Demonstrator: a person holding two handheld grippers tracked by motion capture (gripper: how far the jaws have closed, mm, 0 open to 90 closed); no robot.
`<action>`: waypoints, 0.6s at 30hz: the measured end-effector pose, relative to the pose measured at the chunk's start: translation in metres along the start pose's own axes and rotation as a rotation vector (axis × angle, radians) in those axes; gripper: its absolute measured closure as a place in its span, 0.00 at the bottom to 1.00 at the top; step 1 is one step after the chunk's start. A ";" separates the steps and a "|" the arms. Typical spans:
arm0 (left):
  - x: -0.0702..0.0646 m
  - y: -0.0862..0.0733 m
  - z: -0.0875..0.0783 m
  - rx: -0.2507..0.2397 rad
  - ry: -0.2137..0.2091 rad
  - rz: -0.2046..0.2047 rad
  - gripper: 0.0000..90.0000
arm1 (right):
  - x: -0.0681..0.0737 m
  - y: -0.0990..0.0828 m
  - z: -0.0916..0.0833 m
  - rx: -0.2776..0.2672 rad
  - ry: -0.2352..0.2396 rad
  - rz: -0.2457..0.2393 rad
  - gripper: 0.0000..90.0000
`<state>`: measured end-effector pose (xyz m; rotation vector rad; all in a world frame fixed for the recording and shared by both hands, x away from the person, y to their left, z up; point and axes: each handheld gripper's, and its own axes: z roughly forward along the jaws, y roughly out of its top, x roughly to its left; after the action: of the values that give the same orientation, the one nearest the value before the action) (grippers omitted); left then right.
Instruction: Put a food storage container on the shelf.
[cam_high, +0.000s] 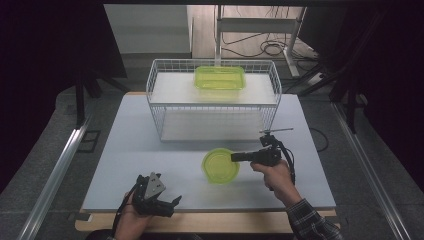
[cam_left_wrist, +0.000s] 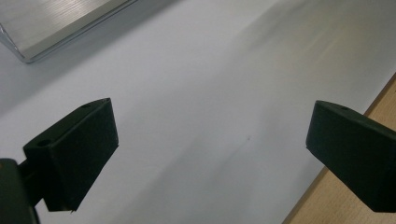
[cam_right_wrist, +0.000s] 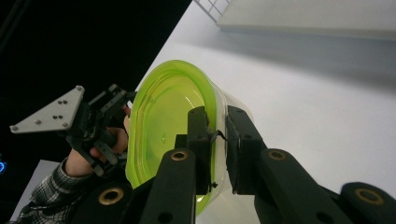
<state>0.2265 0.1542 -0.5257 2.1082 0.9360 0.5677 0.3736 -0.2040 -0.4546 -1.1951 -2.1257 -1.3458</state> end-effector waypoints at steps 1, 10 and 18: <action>0.000 0.000 0.000 0.000 0.000 0.000 0.02 | 0.001 0.001 -0.001 -0.004 0.000 -0.002 0.90; 0.000 0.000 0.000 -0.002 0.002 0.000 0.02 | 0.005 0.011 -0.010 -0.039 -0.002 -0.008 0.90; 0.001 0.000 0.000 -0.014 -0.012 -0.015 0.00 | 0.011 0.027 -0.022 -0.089 0.002 -0.012 0.90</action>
<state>0.2268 0.1549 -0.5251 2.0880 0.9374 0.5522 0.3860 -0.2127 -0.4209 -1.2160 -2.0953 -1.4595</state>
